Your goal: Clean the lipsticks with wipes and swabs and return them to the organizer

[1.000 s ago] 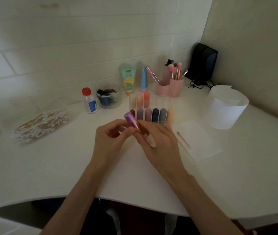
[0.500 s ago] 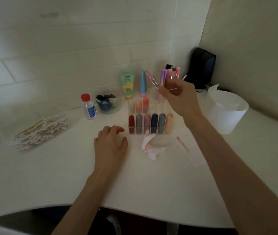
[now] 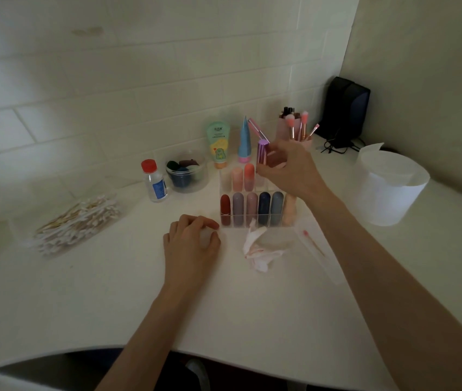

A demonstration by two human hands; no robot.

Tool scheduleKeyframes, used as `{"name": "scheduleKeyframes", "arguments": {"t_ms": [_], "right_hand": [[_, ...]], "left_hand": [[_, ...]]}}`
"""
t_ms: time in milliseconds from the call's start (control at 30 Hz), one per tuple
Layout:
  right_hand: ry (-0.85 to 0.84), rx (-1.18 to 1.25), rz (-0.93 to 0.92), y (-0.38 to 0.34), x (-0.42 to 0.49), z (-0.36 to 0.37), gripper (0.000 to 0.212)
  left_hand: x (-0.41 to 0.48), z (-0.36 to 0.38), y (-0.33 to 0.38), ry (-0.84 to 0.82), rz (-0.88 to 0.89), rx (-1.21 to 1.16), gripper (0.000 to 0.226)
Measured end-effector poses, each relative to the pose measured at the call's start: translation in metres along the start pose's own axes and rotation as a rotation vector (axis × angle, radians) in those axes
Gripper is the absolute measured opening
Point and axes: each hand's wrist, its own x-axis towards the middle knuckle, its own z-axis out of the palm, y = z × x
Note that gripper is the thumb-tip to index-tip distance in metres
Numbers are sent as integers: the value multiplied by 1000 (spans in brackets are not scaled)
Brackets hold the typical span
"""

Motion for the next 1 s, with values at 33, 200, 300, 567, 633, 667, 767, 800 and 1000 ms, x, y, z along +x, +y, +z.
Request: {"name": "scheduleKeyframes", "arguments": {"t_ms": [33,200,300,567,633,667,767,800,1000], "right_hand": [[-18,3,2,-1,-1,0,33],[-5,-22,-7,0,-7,4,30],[-6,-23,1,1,-8,4,31],[12,-50,-23,5,-7,2,30],[17,-56,-22,7,-7,3,29],[24,-58,-23,6,-7,3,28],[31,-51,-34,7,-9,3,27],[28,-51,-33,5,-11,3,28],[125,21,-20,2,-16,-3,33]], "left_hand": [[0,0,0,2,1,0,18],[-1,0,-1,-2,4,1,18],[-1,0,-1,4,12,-5,18],[0,1,-1,17,12,-11,18],[0,2,-2,15,16,-8,18],[0,2,-2,11,14,-4,18],[1,1,-2,8,18,-4,18],[1,1,-2,10,17,-4,19],[2,2,-6,30,18,-26,17]]}}
